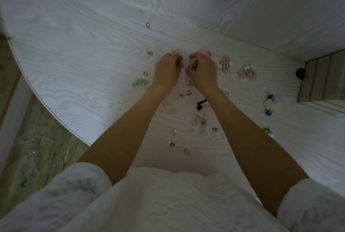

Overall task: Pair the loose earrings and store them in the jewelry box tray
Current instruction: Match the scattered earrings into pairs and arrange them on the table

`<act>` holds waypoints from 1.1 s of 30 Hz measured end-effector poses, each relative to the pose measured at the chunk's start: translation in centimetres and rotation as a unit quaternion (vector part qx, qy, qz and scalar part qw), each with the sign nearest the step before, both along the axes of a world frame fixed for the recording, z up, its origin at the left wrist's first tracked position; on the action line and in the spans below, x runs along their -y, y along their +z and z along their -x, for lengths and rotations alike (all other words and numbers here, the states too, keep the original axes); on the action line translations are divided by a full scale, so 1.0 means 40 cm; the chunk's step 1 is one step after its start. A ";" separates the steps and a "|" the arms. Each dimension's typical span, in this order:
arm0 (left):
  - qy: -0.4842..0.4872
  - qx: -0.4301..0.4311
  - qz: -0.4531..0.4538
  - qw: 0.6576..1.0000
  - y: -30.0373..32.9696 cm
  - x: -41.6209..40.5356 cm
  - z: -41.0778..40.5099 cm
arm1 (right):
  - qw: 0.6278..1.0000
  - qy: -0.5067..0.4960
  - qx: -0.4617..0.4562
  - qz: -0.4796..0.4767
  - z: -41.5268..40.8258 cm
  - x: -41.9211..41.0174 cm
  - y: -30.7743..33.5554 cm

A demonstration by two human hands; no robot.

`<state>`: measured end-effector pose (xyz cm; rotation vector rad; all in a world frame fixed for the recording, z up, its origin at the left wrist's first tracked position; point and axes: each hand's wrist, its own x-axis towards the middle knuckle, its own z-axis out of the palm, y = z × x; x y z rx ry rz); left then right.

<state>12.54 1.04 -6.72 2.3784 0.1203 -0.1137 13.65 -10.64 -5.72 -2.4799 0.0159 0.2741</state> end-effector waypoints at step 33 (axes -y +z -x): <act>-0.012 0.096 -0.068 0.993 0.005 -0.177 0.085 | 0.998 0.003 0.057 -0.033 -0.001 -0.063 0.041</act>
